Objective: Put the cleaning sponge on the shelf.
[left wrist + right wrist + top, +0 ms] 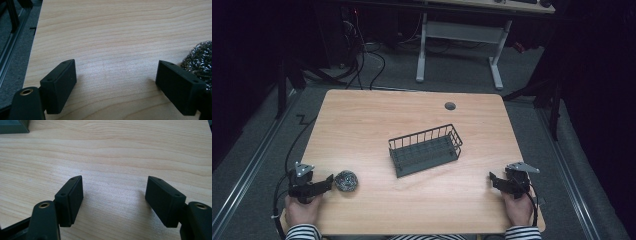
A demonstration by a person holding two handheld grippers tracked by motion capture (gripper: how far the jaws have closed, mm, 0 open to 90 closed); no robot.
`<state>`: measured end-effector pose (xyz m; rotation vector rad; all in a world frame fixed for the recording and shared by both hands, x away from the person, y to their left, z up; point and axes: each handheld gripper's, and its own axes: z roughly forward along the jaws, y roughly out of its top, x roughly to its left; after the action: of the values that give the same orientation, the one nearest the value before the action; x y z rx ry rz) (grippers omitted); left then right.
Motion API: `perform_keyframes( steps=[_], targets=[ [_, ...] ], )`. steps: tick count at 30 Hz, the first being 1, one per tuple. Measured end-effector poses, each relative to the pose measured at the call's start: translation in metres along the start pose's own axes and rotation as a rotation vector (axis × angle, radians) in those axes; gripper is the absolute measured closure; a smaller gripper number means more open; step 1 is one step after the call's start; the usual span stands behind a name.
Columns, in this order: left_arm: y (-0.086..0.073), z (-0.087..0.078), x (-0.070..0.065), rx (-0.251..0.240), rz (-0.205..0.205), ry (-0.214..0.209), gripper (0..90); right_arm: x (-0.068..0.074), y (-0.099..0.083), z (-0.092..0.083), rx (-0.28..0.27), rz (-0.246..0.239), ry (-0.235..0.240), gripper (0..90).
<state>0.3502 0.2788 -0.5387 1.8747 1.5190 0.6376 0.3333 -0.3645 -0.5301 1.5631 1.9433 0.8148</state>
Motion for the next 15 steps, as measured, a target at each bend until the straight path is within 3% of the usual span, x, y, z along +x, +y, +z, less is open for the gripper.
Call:
perform_keyframes(
  steps=[7, 15],
  targets=[
    [-0.0006, -0.0015, 0.0025, -0.012, -0.026, 0.001, 22.7, 0.0004, -0.0001, -0.0001, 0.001, 0.004, -0.001, 30.9],
    [-0.0002, -0.0011, 0.0009, -0.004, -0.011, 0.011, 22.5, 0.0003, -0.0001, -0.0001, 0.001, 0.002, -0.001, 30.9]
  ],
)
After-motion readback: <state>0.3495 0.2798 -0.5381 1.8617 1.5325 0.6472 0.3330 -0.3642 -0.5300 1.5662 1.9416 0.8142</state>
